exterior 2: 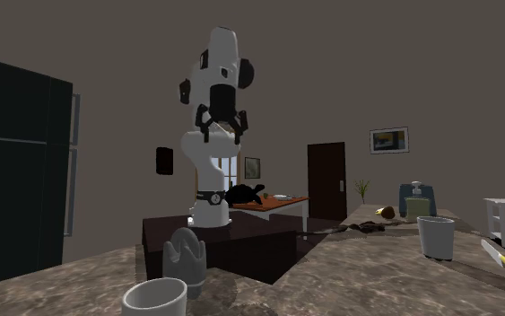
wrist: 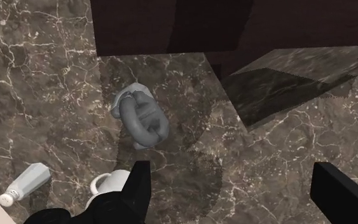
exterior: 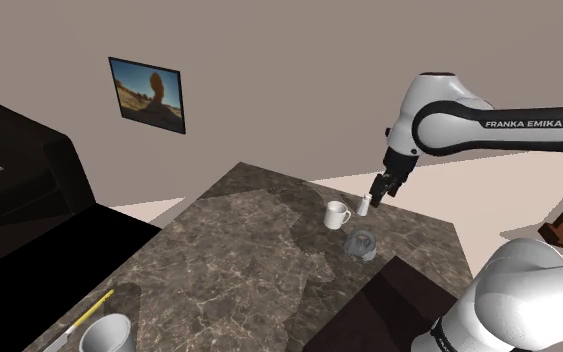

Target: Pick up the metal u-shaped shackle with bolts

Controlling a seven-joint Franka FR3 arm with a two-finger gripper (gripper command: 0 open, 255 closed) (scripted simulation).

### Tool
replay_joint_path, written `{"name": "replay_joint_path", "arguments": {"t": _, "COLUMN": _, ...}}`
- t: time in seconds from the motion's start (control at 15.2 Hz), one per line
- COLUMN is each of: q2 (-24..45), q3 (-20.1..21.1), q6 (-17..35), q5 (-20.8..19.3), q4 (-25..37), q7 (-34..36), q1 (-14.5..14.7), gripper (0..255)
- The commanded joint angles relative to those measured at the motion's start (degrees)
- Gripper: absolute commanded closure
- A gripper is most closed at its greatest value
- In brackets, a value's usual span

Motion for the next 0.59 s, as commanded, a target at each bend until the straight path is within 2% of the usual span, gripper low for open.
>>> {"name": "replay_joint_path", "arguments": {"t": 0.0, "q2": 0.99, "q3": -2.29, "q6": 5.06, "q5": -1.79, "q4": -3.09, "q7": -3.32, "q1": -0.51, "gripper": 0}}
{"name": "replay_joint_path", "arguments": {"t": 0.26, "q2": 5.65, "q3": -6.92, "q6": 15.58, "q5": -4.97, "q4": -7.32, "q7": -9.44, "q1": -1.19, "gripper": 0}}
{"name": "replay_joint_path", "arguments": {"t": 0.53, "q2": 13.47, "q3": -12.09, "q6": 27.29, "q5": -7.34, "q4": -9.56, "q7": -15.99, "q1": -1.17, "gripper": 0}}
